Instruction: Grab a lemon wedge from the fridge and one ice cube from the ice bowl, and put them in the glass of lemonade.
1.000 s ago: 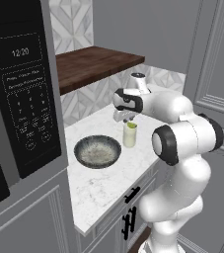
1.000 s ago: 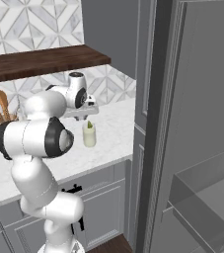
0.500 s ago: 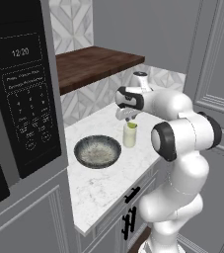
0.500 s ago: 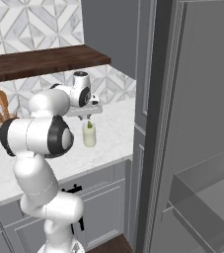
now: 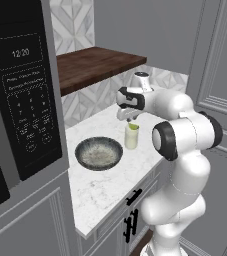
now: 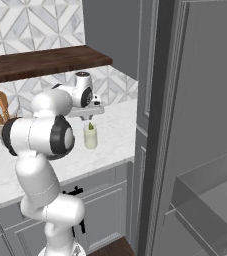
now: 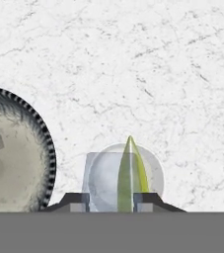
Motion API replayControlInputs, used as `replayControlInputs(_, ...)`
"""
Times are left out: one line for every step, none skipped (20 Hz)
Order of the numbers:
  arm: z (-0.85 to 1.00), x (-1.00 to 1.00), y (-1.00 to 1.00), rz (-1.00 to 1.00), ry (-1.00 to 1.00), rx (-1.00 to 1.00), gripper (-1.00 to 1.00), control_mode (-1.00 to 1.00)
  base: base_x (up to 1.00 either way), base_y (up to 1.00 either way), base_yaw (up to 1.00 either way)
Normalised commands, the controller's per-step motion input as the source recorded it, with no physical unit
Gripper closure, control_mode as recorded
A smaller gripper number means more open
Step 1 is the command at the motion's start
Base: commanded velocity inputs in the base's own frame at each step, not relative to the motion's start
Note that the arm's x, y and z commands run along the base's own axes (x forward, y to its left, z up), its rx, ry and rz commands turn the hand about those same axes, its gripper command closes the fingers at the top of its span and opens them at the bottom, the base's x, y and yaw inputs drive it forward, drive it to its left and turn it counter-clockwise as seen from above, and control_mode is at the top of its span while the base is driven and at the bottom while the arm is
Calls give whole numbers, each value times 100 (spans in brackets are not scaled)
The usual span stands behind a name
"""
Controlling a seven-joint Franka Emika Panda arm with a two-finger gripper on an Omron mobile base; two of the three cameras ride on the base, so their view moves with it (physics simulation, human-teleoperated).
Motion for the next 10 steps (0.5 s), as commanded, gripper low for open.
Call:
replayControlInputs(-1,0,0,0,0,0,100,-100,0,0,0)
replayControlInputs(0,0,0,0,0,0,100,-100,0,0,0)
replayControlInputs(-1,0,0,0,0,0,100,-100,0,0,0)
replayControlInputs(-15,0,0,0,0,0,100,-100,0,0,0)
replayControlInputs(-9,0,0,0,0,0,100,-100,0,0,0)
replayControlInputs(-14,0,0,0,0,0,100,-100,0,0,0)
replayControlInputs(-10,0,0,0,0,0,100,-100,0,0,0)
replayControlInputs(-7,0,0,0,0,0,100,-100,0,0,0)
replayControlInputs(0,0,0,0,0,0,100,-100,0,0,0)
replayControlInputs(0,-3,0,0,0,0,100,-100,0,0,0)
